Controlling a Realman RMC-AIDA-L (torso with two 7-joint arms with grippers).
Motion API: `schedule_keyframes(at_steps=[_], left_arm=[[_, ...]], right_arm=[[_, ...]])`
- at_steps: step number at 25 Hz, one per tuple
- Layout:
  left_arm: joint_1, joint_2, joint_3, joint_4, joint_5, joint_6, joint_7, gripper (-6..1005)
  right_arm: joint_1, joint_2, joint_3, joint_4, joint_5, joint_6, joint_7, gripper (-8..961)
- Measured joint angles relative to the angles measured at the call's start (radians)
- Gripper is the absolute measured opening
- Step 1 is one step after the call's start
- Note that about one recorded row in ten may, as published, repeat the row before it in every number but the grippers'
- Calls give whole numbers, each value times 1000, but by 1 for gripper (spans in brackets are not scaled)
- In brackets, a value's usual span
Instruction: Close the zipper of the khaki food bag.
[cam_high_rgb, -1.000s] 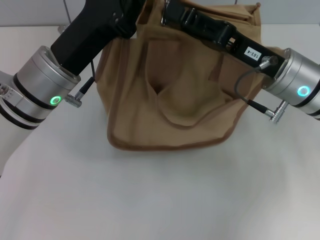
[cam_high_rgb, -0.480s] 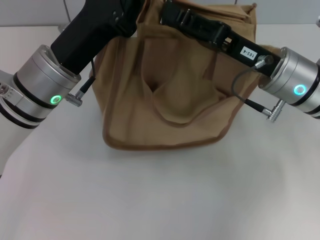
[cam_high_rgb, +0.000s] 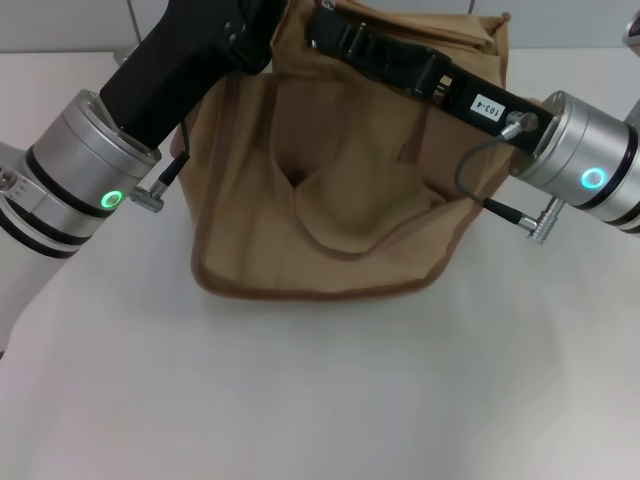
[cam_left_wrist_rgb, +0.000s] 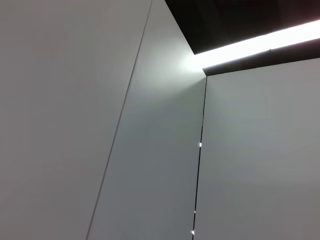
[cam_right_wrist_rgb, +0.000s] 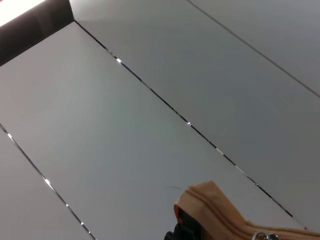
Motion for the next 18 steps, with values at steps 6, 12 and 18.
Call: schedule_keyframes(at_steps=[6,12,18], left_arm=[[2,0,-3,-6,-1,5,9,68],[0,0,-3,-4,0,1,9,68],[0,0,-4,-2,-2,-1,9,67]], right_arm=[[-3,1,7,-1,3,6,-1,393],[16,0,-9,-13,-2,7,-15,304],[17,1,-6,-12,3,14,-18,285]])
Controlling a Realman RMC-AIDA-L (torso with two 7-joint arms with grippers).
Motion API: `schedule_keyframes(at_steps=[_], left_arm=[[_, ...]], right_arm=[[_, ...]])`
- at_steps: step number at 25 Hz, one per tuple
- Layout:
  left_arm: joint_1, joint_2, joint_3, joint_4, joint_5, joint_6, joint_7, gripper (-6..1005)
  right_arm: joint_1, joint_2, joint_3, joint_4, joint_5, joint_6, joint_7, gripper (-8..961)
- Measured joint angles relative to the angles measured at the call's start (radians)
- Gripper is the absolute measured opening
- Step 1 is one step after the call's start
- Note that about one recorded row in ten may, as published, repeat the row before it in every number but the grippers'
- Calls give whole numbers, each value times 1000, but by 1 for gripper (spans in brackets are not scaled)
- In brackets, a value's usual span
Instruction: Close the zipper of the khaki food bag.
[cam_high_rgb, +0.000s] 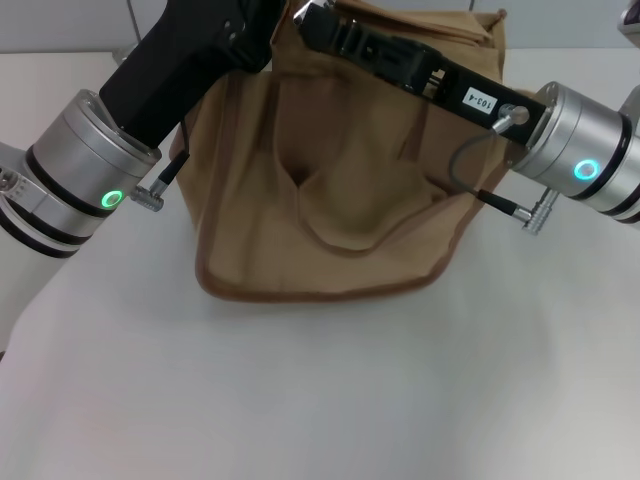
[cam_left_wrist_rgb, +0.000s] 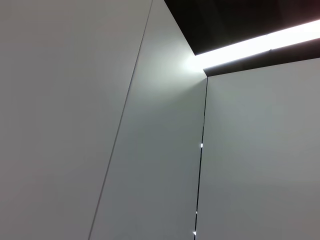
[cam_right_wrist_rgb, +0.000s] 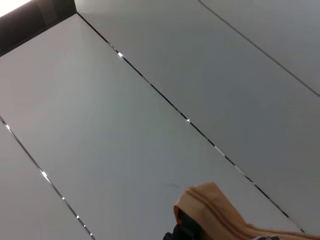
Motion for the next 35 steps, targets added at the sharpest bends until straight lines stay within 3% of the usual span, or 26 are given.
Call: schedule_keyframes(at_steps=[7,18,35], left_arm=[[-1,0,0,1,0,-8,1,66],[-2,0,0,2,0,-15,2,65],[1,0,-8,-8,2,-19,25,64]], right_arm=[[3,0,-7,1,2,-1,-37,299],[3,0,2,7,4,-2,-37,445],[-8,-1,6,12,7,32,-27,438]])
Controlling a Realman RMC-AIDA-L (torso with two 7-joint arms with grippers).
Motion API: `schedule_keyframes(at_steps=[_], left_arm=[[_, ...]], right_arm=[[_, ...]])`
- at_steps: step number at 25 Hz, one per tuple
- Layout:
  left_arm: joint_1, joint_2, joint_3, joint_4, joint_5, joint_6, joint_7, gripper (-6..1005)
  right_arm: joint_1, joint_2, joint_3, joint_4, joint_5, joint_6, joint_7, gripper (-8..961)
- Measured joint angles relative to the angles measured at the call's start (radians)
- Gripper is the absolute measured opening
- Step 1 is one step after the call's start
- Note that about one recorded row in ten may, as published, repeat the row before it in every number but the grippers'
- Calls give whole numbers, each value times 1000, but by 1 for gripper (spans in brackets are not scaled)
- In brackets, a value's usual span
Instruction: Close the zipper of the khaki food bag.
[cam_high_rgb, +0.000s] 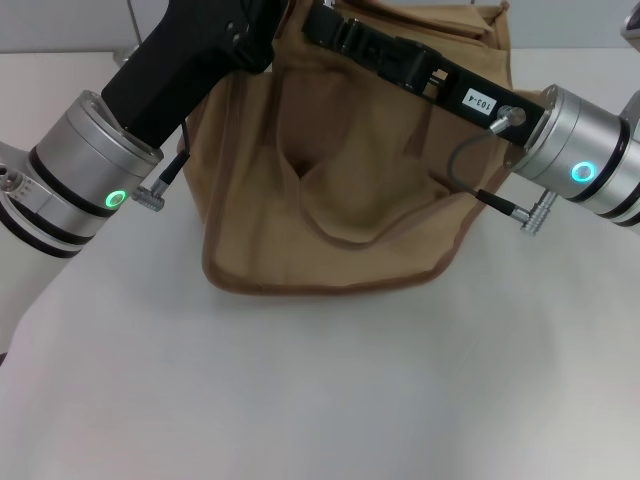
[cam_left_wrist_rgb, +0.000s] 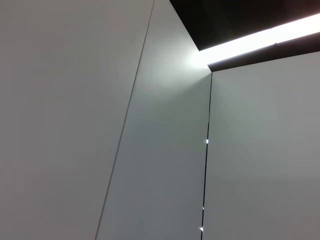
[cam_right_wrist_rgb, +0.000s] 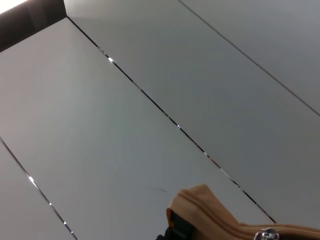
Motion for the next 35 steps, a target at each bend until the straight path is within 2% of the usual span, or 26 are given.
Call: schedule_keyframes(at_steps=[13,15,35], left_arm=[[10,0,0,0,-1,3,-1,62],[13,0,0,0,-1,4,-3,62],[43,1,-4,0,-4,33,-10,60]], right_arm=[[-21,0,12,-3,6,3,2,242],[-26,0,7,-3,6,2,3,29],[-118,-7,9,-117,24,-76,109,0]])
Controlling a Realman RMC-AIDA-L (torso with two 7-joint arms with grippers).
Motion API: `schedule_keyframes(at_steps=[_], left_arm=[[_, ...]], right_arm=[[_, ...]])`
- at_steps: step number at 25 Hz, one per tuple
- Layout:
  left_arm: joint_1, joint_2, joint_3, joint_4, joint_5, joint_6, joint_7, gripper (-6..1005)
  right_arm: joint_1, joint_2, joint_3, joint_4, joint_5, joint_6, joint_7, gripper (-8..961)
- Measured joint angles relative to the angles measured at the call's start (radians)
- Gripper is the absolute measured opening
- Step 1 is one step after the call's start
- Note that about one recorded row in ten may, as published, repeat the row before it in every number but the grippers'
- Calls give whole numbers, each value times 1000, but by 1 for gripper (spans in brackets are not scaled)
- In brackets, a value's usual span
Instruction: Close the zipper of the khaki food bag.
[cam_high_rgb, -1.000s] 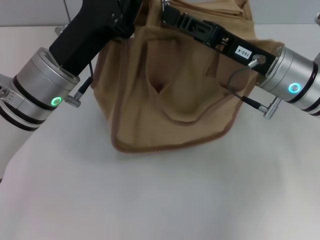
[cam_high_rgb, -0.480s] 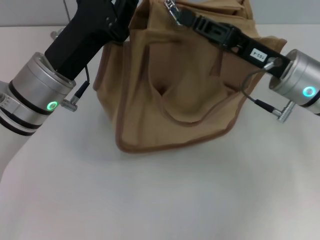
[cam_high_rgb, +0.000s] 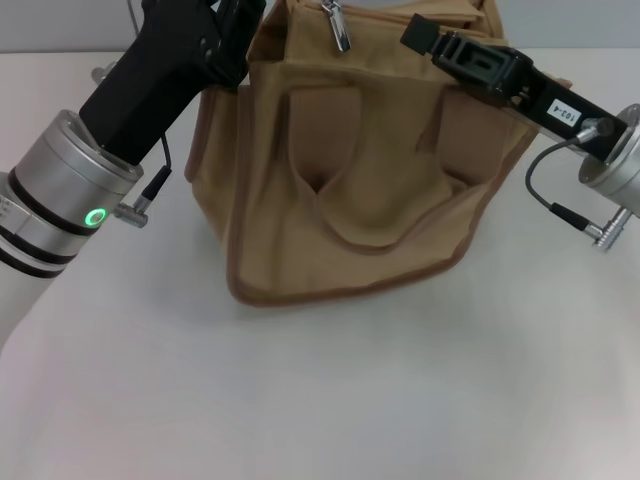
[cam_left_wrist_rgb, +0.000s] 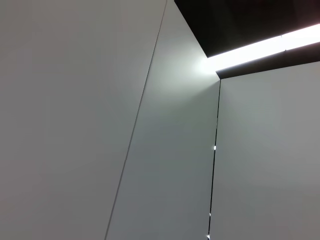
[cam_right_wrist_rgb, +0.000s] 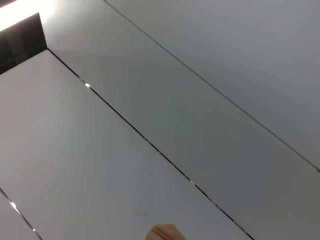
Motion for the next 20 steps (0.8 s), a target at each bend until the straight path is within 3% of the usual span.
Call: schedule_keyframes(at_steps=[15,20], left_arm=[[-15,-1,4,-26,8,14,-1,58],[-20,-1,7,-27,8,9,0,58]], right_arm=[[26,4,-41,1,33,-56,-128,169],[55,5,-63,7,33,-26,-131,411]])
